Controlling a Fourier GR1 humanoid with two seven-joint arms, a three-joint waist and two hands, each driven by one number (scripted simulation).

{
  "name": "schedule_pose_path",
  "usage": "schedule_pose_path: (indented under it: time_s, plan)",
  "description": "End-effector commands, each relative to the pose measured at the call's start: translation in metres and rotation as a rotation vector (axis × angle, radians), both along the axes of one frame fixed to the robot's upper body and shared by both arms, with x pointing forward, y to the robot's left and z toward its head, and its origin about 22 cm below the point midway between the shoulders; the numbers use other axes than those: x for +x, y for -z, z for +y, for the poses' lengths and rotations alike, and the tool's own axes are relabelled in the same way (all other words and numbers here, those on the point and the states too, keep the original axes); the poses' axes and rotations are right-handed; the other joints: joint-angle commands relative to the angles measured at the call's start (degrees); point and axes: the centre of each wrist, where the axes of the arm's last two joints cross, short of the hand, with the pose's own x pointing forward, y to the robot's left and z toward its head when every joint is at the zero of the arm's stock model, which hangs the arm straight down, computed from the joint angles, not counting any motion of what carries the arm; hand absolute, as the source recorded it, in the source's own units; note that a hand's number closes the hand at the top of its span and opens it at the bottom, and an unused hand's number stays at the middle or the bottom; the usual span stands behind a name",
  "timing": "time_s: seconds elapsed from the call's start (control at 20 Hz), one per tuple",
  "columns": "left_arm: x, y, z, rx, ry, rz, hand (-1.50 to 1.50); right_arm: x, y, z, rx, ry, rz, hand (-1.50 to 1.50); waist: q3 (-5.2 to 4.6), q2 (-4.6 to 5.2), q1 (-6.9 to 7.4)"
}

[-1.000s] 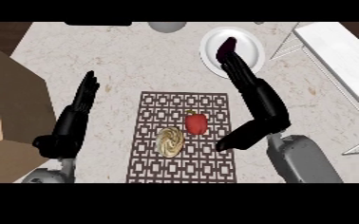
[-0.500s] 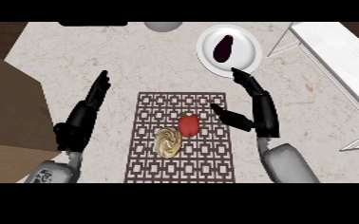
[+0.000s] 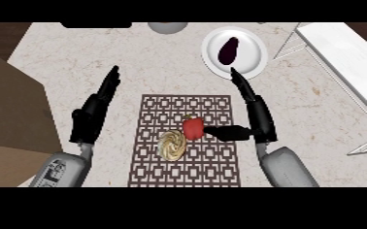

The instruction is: Pick the cupcake from the placemat and place it in the tiered shelf

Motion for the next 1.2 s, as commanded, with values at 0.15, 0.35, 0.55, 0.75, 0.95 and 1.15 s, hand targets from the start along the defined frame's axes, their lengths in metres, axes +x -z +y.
schedule_pose_path:
  time_s: [0.15, 0.35, 0.55, 0.75, 0.95, 1.15]
  plan:
    - [0.001, 0.008, -0.004, -0.008, 0.003, 0.018, 0.00, -0.004, -0.058, 0.020, -0.250, -0.162, 0.054, -1.50, -0.05, -0.25, -0.31]
    - [-0.005, 0.016, 0.012, 0.006, -0.005, 0.016, 0.00, -0.006, -0.105, 0.052, -0.394, -0.190, 0.102, -1.50, -0.14, -0.45, -0.08]
    - [0.000, 0.009, 0.006, -0.002, 0.001, 0.019, 0.00, -0.009, -0.126, 0.075, -0.622, -0.280, 0.173, -1.50, -0.17, -0.48, 0.33]
    - [-0.002, 0.013, -0.002, -0.001, 0.002, 0.009, 0.00, -0.027, -0.140, 0.083, -0.826, -0.326, 0.208, -1.50, -0.09, -0.46, -0.28]
    - [-0.007, 0.004, -0.005, -0.008, 0.003, 0.001, 0.00, -0.037, -0.165, 0.106, -0.895, -0.291, 0.234, -1.50, -0.01, -0.28, 0.34]
    - [0.014, 0.009, -0.009, -0.016, 0.009, -0.008, 0.00, -0.058, -0.157, 0.116, -0.897, -0.321, 0.277, -1.50, 0.00, -0.05, -0.14]
